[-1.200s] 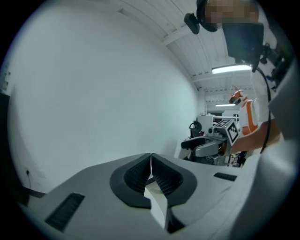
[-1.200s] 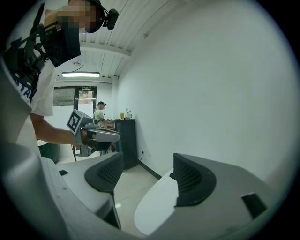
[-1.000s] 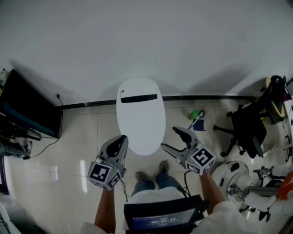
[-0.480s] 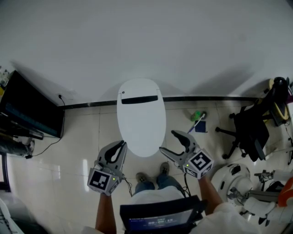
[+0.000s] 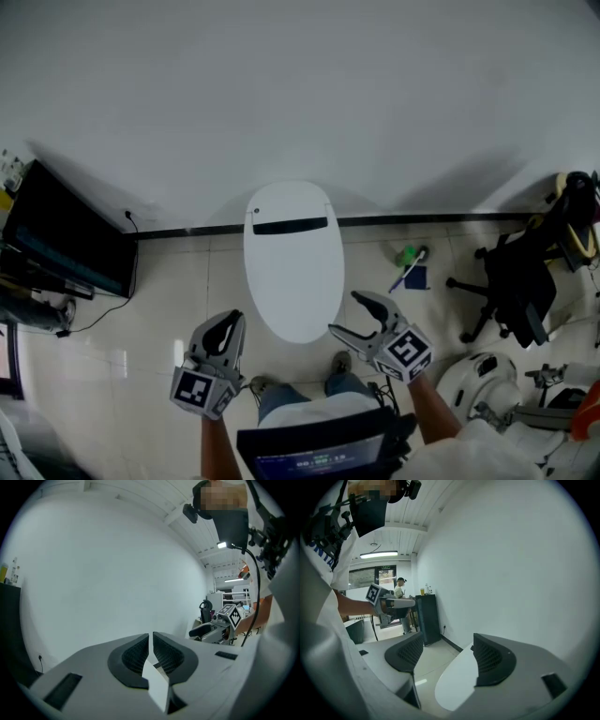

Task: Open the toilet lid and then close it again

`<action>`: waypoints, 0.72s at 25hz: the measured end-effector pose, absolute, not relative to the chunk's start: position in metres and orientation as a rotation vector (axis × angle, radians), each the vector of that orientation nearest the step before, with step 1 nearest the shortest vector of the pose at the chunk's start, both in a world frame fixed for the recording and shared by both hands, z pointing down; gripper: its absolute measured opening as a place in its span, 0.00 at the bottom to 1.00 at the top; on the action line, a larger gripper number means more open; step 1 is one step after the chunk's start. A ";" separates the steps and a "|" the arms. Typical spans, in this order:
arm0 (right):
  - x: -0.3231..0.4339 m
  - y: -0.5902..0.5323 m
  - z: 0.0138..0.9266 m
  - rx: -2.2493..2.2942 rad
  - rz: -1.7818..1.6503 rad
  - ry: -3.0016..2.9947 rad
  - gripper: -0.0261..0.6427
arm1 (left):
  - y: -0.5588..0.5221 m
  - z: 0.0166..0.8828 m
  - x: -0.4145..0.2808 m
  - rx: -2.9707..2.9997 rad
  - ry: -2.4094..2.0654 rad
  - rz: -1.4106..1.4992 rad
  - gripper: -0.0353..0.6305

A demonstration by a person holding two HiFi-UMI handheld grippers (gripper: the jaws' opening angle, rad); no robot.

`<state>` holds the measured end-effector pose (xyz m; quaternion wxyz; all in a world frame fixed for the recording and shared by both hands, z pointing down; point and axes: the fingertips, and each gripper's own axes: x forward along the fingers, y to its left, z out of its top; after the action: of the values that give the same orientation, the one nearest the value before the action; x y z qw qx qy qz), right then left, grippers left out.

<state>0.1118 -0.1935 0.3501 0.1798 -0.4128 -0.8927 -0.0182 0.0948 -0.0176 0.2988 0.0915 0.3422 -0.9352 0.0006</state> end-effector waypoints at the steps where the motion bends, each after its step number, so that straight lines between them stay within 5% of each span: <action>1: 0.113 -0.187 0.349 -1.162 -0.054 -2.521 0.54 | -0.007 0.296 0.094 1.025 -2.785 0.010 0.09; 18: 0.063 0.160 0.365 -0.756 0.146 -2.675 0.54 | 0.370 0.305 0.016 1.294 -2.643 0.278 0.09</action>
<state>0.0632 0.1602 0.3648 0.1780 -0.2671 -0.9457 0.0515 0.0155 0.3697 0.3052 0.0928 0.4359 -0.8903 0.0938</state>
